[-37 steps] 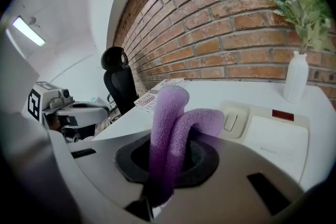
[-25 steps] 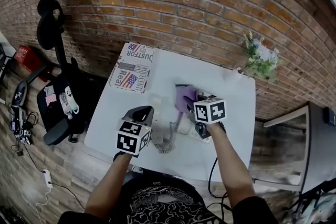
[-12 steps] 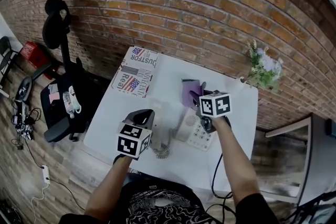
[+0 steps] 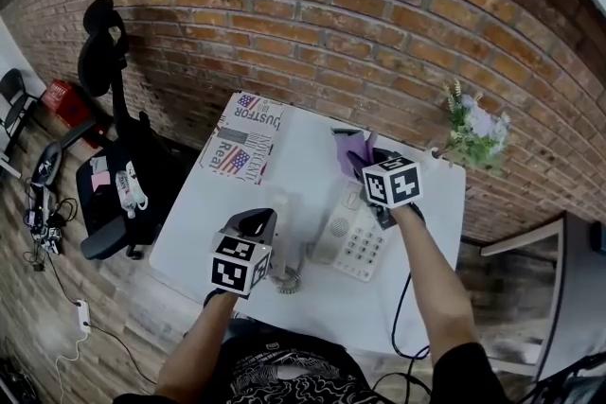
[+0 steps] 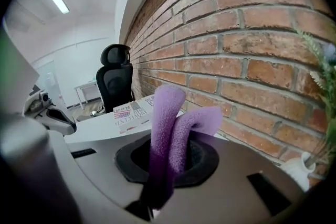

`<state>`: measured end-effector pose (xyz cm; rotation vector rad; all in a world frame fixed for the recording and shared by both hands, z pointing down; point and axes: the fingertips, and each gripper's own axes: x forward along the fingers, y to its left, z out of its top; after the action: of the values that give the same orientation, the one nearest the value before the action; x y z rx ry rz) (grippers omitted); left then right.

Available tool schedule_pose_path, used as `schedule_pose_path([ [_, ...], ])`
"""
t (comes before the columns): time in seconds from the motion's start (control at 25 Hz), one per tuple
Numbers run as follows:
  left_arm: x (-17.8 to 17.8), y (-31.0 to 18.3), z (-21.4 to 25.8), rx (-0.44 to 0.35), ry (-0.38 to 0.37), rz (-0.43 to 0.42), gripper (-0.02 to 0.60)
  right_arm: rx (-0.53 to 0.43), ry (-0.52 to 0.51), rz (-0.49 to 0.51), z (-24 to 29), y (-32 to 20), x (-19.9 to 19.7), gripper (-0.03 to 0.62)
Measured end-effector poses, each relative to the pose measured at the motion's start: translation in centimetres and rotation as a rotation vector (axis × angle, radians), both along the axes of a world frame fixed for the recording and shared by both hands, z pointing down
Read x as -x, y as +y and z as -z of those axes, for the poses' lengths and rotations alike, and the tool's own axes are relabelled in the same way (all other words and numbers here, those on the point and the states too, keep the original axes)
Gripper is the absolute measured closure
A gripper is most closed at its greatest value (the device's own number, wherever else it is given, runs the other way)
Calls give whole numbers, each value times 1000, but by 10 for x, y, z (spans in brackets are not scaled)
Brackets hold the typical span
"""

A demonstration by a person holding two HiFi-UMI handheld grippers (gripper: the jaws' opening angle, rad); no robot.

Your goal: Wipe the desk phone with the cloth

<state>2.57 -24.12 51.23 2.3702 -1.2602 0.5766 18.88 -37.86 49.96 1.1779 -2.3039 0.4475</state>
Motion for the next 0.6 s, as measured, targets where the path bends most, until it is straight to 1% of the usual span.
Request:
schedule_pose_path([
  [0.08,-2,0,1,0,-3,4,575,18,43,29,-10,2,-3,546],
  [0.16,-3,1,1,-1,-6,7,575,40,57,48,-20,8,-5,546],
  [0.32,-8,0,0,-2,-11,4,575,60,47,43,-29,16,-13,546],
  [0.6,-33,3,0,-4,-11,-35,575,86,41,29,-35,31,-39,546],
])
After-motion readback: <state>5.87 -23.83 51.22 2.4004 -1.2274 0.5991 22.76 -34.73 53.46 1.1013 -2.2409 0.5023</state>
